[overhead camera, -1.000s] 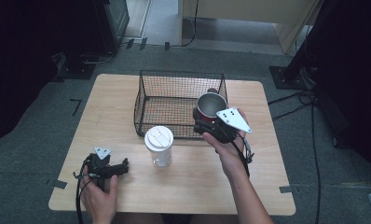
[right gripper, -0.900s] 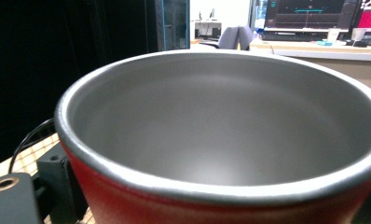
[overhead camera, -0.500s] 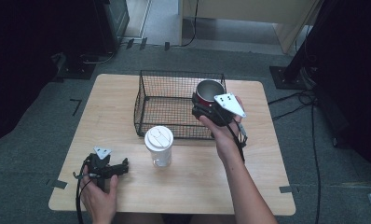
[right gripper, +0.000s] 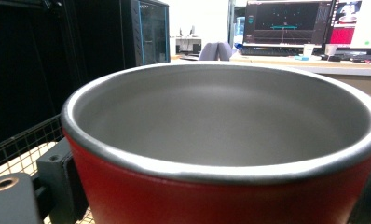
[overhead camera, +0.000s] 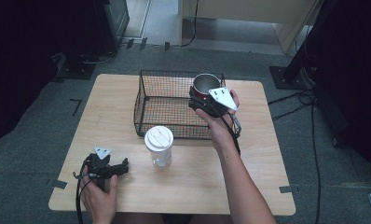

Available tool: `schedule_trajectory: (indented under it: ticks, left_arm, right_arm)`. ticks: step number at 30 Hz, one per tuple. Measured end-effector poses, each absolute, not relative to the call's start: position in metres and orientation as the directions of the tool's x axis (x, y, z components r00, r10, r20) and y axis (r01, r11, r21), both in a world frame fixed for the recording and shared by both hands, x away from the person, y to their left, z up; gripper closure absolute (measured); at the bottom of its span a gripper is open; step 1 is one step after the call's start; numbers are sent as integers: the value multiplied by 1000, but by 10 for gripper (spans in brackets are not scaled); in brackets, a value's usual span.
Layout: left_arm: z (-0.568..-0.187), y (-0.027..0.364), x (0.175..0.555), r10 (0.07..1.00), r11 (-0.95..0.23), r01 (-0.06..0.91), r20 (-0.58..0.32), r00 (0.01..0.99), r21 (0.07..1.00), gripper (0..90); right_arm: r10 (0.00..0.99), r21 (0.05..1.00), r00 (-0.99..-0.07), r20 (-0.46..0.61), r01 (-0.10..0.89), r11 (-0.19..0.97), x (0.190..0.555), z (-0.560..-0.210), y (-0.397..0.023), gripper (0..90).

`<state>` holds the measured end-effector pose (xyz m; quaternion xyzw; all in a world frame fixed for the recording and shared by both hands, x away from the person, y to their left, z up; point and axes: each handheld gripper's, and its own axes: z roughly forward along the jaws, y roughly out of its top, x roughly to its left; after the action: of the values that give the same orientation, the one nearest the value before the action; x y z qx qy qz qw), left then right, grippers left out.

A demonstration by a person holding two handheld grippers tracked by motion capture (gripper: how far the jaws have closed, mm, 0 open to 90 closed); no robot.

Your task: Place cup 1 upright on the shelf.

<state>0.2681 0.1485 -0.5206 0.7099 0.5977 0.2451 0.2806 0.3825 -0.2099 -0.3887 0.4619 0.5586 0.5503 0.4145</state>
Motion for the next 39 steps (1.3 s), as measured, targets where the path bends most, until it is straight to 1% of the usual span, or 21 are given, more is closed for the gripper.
schedule_trajectory:
  ticks: [6,12,20,22,28,39]
  left_arm:
    - [-521,149,268,986,-129,712,14,166,690,1]
    - [-521,149,268,986,-130,711,14,166,691,1]
    - [-521,149,268,986,-129,711,13,166,691,1]
    - [-521,149,268,986,-129,711,13,166,691,1]
    - [-521,149,268,986,-131,712,15,167,690,1]
    - [-521,149,268,986,-131,712,15,167,690,1]
  right_arm:
    - [971,998,-233,42,56,-29,399,-392,-205,72]
    - [973,997,-225,46,72,-30,412,-398,-203,71]
    - [977,990,-205,58,138,-30,428,-414,-204,70]
    - [978,989,-206,32,147,-2,430,-416,-202,69]
    - [975,979,-216,55,202,-11,437,-424,-195,68]
    - [974,957,-219,66,289,0,445,-439,-191,67]
